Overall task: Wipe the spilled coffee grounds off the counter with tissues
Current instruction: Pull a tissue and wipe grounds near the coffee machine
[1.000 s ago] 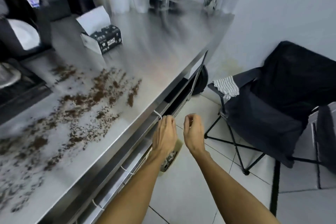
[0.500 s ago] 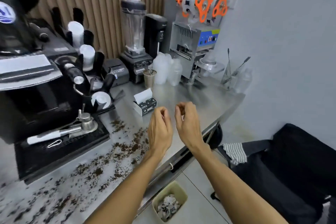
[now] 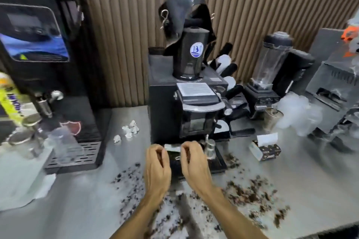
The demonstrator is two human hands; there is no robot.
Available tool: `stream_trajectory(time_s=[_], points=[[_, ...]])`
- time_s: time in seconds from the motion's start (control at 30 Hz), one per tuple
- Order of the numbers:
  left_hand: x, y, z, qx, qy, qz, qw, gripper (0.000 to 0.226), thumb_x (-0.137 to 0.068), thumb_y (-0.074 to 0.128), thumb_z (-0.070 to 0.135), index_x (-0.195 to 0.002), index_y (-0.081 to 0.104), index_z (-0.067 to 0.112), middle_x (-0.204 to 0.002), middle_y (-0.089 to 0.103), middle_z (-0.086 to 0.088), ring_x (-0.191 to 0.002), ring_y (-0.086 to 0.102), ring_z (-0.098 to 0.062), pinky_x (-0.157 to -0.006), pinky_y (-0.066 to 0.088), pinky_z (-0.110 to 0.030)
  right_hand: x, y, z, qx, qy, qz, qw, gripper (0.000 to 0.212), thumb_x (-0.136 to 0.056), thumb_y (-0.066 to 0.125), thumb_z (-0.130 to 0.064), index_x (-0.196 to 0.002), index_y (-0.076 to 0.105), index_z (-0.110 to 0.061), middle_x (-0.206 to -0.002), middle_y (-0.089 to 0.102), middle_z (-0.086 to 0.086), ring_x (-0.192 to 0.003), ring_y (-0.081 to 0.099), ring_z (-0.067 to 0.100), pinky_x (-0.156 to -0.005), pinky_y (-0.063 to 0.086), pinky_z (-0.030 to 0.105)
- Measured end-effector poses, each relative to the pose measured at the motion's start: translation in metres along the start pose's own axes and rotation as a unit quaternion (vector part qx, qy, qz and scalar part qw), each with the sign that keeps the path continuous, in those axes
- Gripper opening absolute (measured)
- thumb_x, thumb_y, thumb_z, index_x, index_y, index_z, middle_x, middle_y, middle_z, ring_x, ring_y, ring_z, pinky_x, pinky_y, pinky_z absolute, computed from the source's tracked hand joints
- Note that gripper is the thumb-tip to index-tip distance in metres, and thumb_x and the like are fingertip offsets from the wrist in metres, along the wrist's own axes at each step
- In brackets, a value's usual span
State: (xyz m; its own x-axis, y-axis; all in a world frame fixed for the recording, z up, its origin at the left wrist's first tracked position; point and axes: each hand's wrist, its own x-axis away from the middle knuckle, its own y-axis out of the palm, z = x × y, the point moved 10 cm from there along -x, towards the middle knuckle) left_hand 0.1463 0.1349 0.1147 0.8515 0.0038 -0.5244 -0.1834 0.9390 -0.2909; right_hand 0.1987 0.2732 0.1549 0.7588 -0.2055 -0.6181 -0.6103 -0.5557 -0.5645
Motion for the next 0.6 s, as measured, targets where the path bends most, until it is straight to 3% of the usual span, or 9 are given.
stream_trajectory(time_s=[0.07, 0.17, 0.3, 0.43, 0.6], points=[[-0.022, -0.033, -0.052, -0.045, -0.031, 0.012, 0.998, 0.009, -0.097, 0.049, 0.026, -0.106, 0.045, 0.026, -0.1, 0.047, 0.01, -0.088, 0.05, -0.01, -0.078, 0.046, -0.032, -0.009, 0.061, -0.011, -0.018, 0.009, -0.044, 0.999, 0.015, -0.1, 0.046, -0.023, -0.109, 0.053, -0.015, -0.099, 0.051, -0.003, -0.09, 0.052, 0.015, -0.081, 0.045, 0.029], [-0.06, -0.065, -0.127, -0.122, -0.081, -0.004, 0.989, 0.035, -0.088, 0.061, 0.014, -0.119, 0.046, 0.019, -0.112, 0.045, 0.004, -0.1, 0.051, -0.02, -0.085, 0.047, -0.038, -0.022, 0.151, -0.018, -0.009, 0.039, -0.144, 0.989, 0.039, -0.094, 0.047, -0.033, -0.13, 0.043, -0.017, -0.12, 0.047, -0.001, -0.11, 0.048, 0.018, -0.096, 0.042, 0.029], [-0.101, -0.069, -0.2, -0.261, -0.112, -0.126, 0.951, 0.049, -0.084, 0.065, 0.02, -0.128, 0.044, 0.016, -0.12, 0.045, -0.004, -0.108, 0.048, -0.025, -0.093, 0.044, -0.037, -0.045, 0.237, -0.017, 0.065, 0.058, -0.239, 0.967, 0.062, -0.088, 0.059, -0.023, -0.143, 0.031, -0.02, -0.135, 0.034, 0.002, -0.118, 0.039, 0.022, -0.103, 0.037, 0.033], [-0.136, -0.051, -0.242, -0.304, -0.098, -0.229, 0.92, 0.06, -0.085, 0.064, 0.015, -0.138, 0.036, 0.017, -0.13, 0.041, -0.005, -0.116, 0.042, -0.024, -0.101, 0.038, -0.031, -0.073, 0.295, 0.0, 0.135, 0.091, -0.284, 0.945, 0.063, -0.089, 0.059, -0.015, -0.142, 0.028, -0.023, -0.139, 0.03, 0.004, -0.118, 0.038, 0.023, -0.101, 0.039, 0.034], [-0.168, -0.019, -0.28, -0.328, -0.095, -0.283, 0.896, 0.066, -0.087, 0.059, 0.003, -0.145, 0.029, 0.016, -0.142, 0.035, -0.004, -0.128, 0.037, -0.024, -0.107, 0.034, -0.028, -0.102, 0.349, 0.023, 0.152, 0.114, -0.316, 0.929, 0.054, -0.092, 0.049, -0.009, -0.141, 0.034, -0.024, -0.137, 0.035, 0.005, -0.114, 0.041, 0.026, -0.099, 0.04, 0.036]])
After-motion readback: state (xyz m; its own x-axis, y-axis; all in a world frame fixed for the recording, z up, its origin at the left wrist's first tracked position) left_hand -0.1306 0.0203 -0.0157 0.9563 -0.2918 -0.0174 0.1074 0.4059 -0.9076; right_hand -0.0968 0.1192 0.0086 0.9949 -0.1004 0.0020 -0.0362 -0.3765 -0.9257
